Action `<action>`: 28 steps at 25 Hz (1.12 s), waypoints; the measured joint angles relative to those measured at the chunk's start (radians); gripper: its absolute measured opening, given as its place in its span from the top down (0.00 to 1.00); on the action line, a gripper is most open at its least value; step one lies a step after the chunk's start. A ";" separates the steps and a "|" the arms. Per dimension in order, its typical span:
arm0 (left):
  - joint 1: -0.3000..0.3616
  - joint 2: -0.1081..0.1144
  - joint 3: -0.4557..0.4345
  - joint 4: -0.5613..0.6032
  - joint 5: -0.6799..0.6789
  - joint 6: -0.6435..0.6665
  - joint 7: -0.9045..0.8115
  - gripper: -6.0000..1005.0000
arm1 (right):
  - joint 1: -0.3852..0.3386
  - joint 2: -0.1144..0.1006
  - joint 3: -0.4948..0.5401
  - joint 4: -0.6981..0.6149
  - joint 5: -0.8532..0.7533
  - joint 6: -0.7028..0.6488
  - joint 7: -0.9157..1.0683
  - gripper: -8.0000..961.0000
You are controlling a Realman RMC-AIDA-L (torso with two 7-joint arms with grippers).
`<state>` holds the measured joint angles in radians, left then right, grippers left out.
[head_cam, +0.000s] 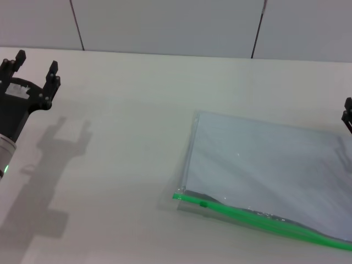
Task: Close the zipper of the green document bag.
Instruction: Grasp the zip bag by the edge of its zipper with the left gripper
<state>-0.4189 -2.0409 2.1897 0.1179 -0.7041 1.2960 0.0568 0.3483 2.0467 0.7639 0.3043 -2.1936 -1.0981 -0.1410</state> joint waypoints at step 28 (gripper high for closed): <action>0.006 0.002 0.011 0.030 0.110 0.043 0.034 0.35 | 0.000 -0.003 0.000 0.029 -0.004 -0.077 0.000 0.16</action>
<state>-0.4126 -2.0393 2.2003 0.1478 -0.5942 1.3390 0.0904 0.3480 2.0432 0.7638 0.3334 -2.1980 -1.1746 -0.1411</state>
